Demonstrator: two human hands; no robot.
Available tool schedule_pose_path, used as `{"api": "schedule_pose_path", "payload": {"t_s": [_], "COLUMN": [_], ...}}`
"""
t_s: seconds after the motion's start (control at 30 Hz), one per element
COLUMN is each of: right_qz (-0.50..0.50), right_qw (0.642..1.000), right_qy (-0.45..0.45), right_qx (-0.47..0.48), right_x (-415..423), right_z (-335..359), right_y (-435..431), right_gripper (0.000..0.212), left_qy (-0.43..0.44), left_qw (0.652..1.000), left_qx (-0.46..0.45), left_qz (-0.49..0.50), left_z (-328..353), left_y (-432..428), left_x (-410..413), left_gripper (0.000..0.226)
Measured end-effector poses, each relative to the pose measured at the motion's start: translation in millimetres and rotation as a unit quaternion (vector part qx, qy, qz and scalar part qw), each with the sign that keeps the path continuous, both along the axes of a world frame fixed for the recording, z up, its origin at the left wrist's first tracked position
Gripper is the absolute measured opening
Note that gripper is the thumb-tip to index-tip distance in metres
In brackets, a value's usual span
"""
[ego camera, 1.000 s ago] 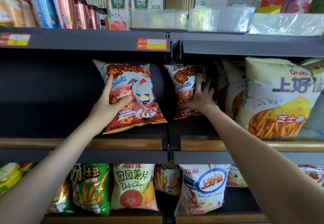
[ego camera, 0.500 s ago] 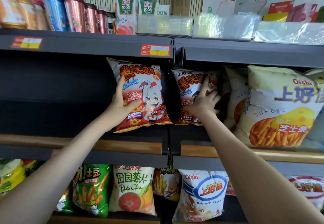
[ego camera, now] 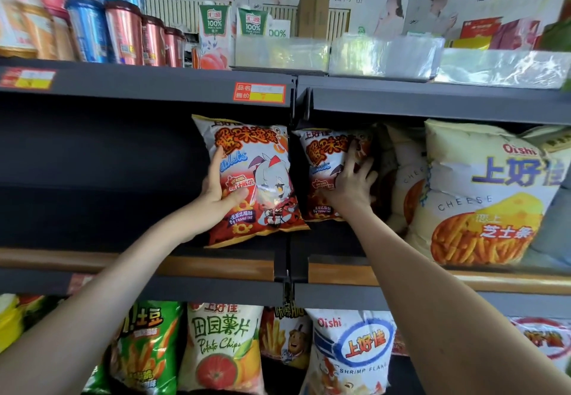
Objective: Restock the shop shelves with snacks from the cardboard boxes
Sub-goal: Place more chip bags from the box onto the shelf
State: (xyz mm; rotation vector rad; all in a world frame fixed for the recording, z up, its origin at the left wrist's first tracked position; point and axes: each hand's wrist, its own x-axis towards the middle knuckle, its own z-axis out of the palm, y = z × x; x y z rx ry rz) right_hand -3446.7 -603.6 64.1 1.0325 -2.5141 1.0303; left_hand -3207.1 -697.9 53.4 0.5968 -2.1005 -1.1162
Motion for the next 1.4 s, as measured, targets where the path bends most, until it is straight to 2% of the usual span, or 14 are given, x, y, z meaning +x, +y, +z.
{"api": "schedule_pose_path", "payload": {"t_s": [0.1,0.2,0.27,0.3,0.37,0.47,0.57,0.67,0.73,0.83,0.93,1.07,1.2,1.4], "right_qz": [0.012,0.091,0.233,0.303,0.371,0.388,0.394,0.395,0.399,0.409,0.419,0.423,0.364,0.265], "right_qw": [0.999,0.993,0.946,0.914,0.9,0.9,0.893,0.887,0.875,0.861,0.864,0.868,0.902,0.953], "right_qy": [-0.028,-0.053,-0.158,-0.207,-0.2,-0.186,-0.211,-0.239,-0.273,-0.297,-0.278,-0.261,-0.225,-0.146], "right_qx": [0.029,-0.055,-0.16,-0.173,-0.112,-0.069,-0.047,-0.007,0.014,0.049,0.024,-0.019,-0.054,-0.011], "right_x": [0,6,10,13,19,25,36,51,62,69,61,41,22,3], "right_z": [7,15,14,11,3,-4,0,11,20,28,27,25,23,6], "right_y": [6,23,41,51,64,64,55,42,36,35,52,90,105,95], "right_gripper": [0.124,0.106,0.097,0.101,0.114,0.124,0.119,0.102,0.102,0.12,0.109,0.099,0.1,0.112], "left_qy": [0.014,0.033,0.042,0.043,0.049,0.068,0.083,0.109,0.131,0.115,0.118,0.033,-0.074,-0.182], "left_qw": [0.997,0.986,0.979,0.978,0.975,0.973,0.971,0.964,0.952,0.944,0.939,0.957,0.983,0.969], "left_qx": [0.057,0.126,0.149,0.149,0.151,0.156,0.168,0.212,0.252,0.267,0.263,0.207,0.071,-0.124], "left_qz": [-0.042,-0.1,-0.131,-0.142,-0.155,-0.156,-0.147,-0.118,-0.113,-0.154,-0.188,-0.199,-0.15,-0.108], "left_z": [1,0,-2,-3,-4,0,11,22,28,30,29,30,29,18], "left_y": [6,15,21,24,27,27,20,10,8,16,29,51,57,38], "left_x": [1,-3,-6,-7,-6,0,10,24,36,52,50,21,-25,-74], "left_gripper": [0.105,0.109,0.109,0.11,0.112,0.115,0.12,0.11,0.097,0.109,0.111,0.111,0.116,0.126]}}
